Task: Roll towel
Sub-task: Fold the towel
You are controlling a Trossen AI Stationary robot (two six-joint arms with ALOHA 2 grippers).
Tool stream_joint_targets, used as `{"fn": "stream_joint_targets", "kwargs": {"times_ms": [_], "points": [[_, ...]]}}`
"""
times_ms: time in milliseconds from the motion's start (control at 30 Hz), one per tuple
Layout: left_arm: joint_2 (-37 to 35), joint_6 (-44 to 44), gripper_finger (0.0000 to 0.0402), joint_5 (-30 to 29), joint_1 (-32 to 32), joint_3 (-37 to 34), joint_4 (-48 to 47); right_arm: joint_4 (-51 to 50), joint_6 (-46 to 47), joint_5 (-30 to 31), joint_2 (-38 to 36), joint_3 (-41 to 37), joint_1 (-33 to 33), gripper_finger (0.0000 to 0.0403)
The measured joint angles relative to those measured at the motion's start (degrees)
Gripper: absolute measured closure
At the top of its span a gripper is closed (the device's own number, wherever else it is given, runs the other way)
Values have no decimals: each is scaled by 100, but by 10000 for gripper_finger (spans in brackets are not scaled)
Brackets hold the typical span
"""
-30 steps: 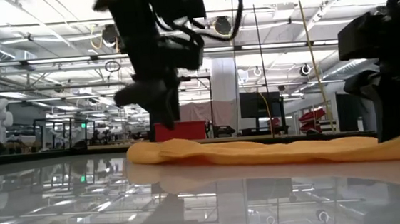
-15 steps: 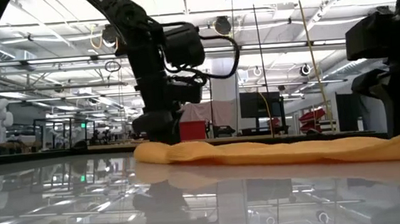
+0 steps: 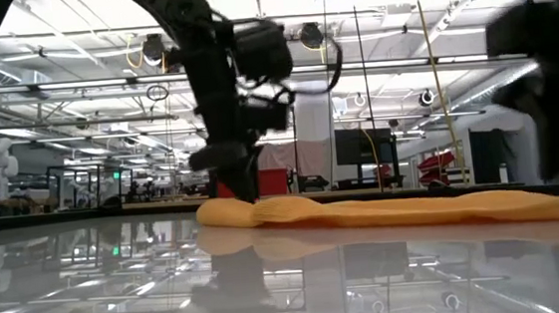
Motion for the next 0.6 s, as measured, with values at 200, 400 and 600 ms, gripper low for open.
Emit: {"fn": "stream_joint_targets", "kwargs": {"times_ms": [200, 400, 600], "points": [[-7, -2, 246, -4, -420, 389, -314, -76, -217, 1502, -496, 8, -198, 271], [-10, -11, 246, 857, -793, 389, -449, -19, -551, 2175, -405, -28, -794, 271], [-10, -52, 246, 1066, -950, 389, -562, 97, -413, 2156, -324, -387, -1501, 271]]}}
